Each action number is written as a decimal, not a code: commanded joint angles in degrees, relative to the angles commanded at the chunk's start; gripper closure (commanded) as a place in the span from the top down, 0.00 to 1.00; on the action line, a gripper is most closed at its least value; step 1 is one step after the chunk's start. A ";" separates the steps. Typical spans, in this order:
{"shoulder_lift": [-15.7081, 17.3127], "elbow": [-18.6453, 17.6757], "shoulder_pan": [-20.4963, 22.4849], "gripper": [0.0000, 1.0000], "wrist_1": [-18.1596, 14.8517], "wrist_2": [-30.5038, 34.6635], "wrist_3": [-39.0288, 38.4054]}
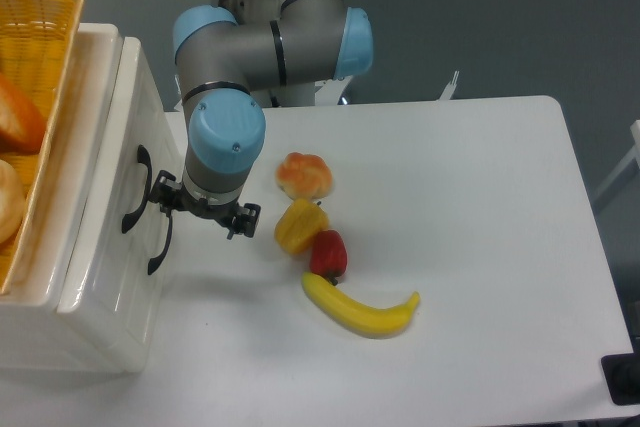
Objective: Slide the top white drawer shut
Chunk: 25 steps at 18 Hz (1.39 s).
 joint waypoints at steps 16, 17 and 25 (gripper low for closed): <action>5.27 3.17 15.30 1.00 -0.35 13.53 30.57; 5.53 3.26 15.91 1.00 -0.35 13.98 31.19; 11.95 2.73 28.55 1.00 -5.09 11.26 43.83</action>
